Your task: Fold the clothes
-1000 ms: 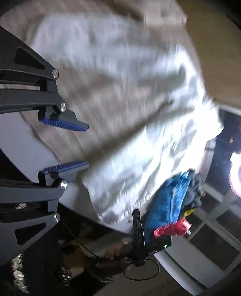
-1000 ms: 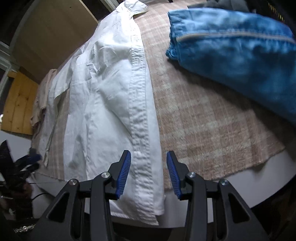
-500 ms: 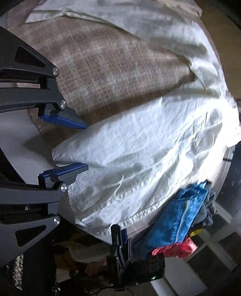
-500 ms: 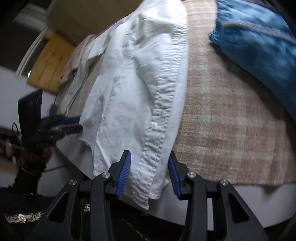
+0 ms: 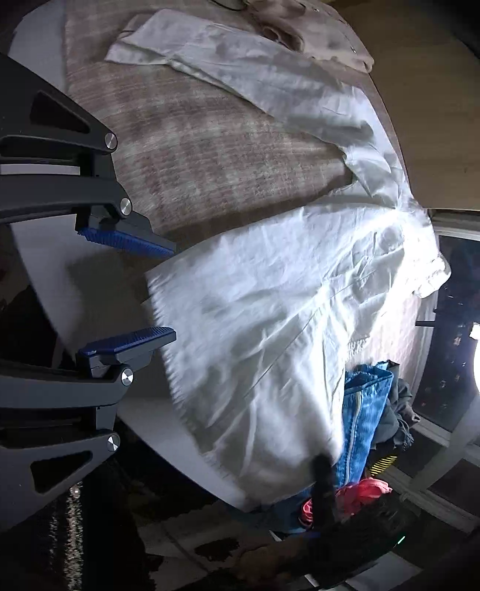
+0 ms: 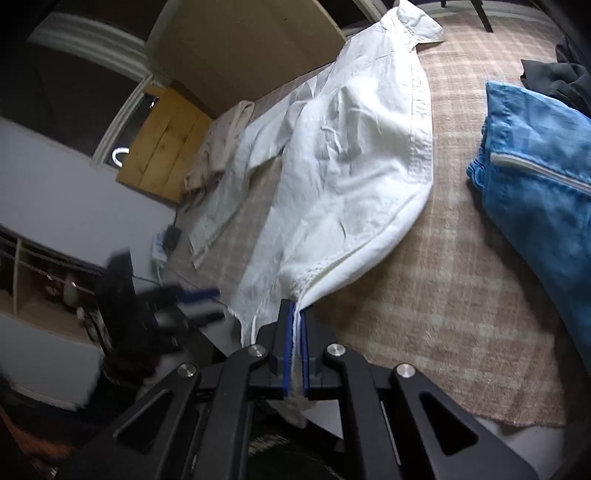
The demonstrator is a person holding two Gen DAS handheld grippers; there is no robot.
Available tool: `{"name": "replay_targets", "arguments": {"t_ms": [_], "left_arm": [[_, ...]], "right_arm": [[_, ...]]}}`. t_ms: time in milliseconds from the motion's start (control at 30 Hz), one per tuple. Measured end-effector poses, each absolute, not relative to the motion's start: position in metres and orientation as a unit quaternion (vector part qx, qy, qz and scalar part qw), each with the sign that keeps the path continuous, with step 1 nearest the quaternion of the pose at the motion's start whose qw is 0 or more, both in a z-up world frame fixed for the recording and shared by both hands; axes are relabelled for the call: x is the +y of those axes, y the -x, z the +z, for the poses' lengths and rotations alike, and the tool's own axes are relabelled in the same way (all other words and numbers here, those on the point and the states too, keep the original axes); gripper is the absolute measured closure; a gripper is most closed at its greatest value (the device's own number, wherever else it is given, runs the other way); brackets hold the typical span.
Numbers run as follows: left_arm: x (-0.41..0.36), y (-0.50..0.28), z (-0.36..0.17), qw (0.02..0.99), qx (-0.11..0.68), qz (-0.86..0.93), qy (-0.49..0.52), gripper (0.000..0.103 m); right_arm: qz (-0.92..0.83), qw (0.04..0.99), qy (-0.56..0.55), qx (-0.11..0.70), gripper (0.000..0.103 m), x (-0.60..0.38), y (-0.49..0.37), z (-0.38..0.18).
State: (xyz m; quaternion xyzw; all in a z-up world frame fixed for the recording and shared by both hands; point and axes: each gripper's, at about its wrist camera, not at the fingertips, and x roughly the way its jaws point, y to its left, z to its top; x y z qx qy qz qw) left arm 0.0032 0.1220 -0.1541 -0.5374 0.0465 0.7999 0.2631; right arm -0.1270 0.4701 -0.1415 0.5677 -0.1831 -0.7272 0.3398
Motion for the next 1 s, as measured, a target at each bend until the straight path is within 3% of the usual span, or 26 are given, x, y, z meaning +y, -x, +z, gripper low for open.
{"name": "replay_targets", "arguments": {"t_ms": [100,200,600,633,733,1000], "left_arm": [[0.133,-0.017,-0.151,0.254,0.056,0.81,0.526,0.065],[0.149,-0.028,-0.145,0.252,0.079,0.819,0.51,0.056],[0.185,-0.031,-0.143,0.213,0.149,0.863,0.433,0.051],[0.186,-0.027,-0.147,0.221,0.146,0.859,0.438,0.056],[0.186,-0.015,-0.158,0.249,0.119,0.833,0.48,0.103],[0.158,-0.021,-0.137,0.303,0.104,0.786,0.529,0.082]], "right_arm": [[-0.721,0.35,-0.565,-0.195,0.099,0.462,0.138,-0.13],[-0.715,0.36,-0.563,-0.207,0.099,0.453,0.148,-0.118],[-0.705,0.354,-0.568,-0.236,0.099,0.451,0.159,-0.099],[-0.707,0.348,-0.568,-0.237,0.099,0.454,0.157,-0.1],[-0.706,0.312,-0.601,-0.206,0.099,0.469,0.142,-0.123],[-0.688,0.203,-0.689,-0.104,0.096,0.511,0.102,-0.195]]}}
